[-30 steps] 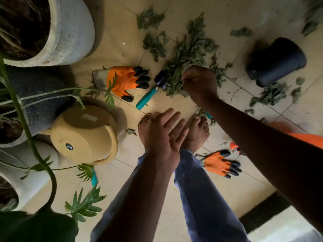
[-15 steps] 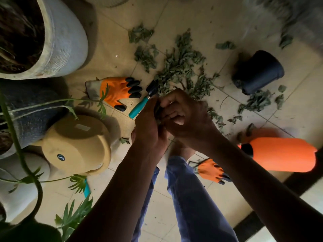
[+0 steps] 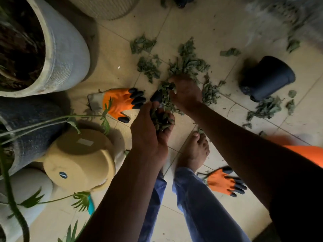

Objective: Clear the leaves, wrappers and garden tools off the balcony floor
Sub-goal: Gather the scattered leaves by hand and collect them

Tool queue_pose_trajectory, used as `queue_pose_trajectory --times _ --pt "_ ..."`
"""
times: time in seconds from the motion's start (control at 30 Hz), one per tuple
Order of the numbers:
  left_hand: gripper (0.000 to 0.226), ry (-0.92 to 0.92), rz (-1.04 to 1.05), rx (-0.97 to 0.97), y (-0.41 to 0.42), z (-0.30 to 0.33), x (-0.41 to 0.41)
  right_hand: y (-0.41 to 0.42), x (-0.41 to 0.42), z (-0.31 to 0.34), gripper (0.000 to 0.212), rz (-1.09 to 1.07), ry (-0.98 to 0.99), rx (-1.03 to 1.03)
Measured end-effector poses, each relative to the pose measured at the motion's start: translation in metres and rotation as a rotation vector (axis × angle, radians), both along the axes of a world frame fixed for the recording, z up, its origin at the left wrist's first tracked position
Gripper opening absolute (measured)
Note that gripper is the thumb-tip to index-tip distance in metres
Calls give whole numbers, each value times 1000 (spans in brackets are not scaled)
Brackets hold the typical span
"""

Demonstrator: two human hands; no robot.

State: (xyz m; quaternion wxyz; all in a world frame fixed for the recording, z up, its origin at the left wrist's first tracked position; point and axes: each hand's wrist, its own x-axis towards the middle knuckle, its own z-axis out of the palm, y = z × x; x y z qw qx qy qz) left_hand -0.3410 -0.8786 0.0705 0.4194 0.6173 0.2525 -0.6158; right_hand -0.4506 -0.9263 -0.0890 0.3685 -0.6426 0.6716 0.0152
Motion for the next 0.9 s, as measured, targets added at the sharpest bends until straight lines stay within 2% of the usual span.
queue_pose_trajectory --times 0.1,0.17,0.3,0.43,0.53,0.63,0.7,0.8,0.9 --pt "16 -40 -47 7 -3 -3 8 -14 24 -28 49 248 82 55" --pt "17 -52 -36 11 -3 -3 11 -16 33 -38 50 327 131 51" --pt "14 -21 -21 40 0 -5 10 -9 30 -42 20 140 62 1" --pt "7 31 -46 50 8 -6 9 -1 19 -17 6 -272 -181 -14" --pt "14 38 -56 50 9 -6 11 5 18 21 8 -549 -510 131" --pt "20 26 -81 41 10 -8 12 16 10 67 14 -637 -858 226" --pt "22 5 -83 61 11 -9 10 22 3 91 20 -641 -953 255" --pt "16 10 -97 77 11 -9 2 30 -1 116 21 -559 -954 306" --pt "21 20 -139 98 12 -7 -3 41 0 134 13 -290 -693 197"
